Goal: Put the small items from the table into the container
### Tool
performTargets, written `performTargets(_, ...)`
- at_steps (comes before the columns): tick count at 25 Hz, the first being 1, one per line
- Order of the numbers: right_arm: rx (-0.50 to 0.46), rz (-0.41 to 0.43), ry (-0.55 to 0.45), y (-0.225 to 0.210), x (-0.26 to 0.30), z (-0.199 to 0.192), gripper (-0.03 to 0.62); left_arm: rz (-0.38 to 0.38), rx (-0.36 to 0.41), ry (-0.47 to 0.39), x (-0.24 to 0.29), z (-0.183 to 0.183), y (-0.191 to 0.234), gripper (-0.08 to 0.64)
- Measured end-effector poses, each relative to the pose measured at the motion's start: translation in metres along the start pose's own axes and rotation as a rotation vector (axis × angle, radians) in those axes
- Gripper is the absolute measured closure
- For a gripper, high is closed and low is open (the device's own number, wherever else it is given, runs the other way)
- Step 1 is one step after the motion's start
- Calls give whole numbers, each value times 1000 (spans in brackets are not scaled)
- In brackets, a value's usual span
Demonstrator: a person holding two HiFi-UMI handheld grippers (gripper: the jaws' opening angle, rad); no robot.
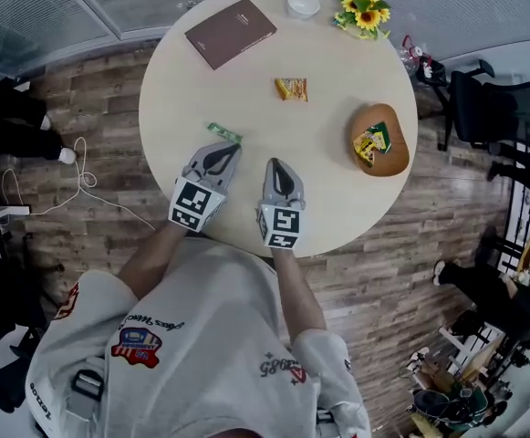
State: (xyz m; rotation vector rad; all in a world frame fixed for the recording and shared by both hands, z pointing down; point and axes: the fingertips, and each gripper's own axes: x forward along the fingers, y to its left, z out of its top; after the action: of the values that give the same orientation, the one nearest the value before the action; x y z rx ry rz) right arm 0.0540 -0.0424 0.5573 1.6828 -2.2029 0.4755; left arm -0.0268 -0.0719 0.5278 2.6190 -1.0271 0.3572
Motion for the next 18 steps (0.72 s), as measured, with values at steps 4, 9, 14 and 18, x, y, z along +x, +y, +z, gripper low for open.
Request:
performTargets(4,-30,31,6,24,11,1,590,-14,-23,-19,-8,0,13,555)
performTargets(9,-93,107,42,50,39,-7,589,49,-28,-30,-33,-3,42,555)
performTargets(14,-147,206,170,75,79,-41,488,117,-50,-16,-62,-18,70,555)
performTargets(18,-245,239,307,83,118,-76,368,165,-68,-7,-83,-27,88,555)
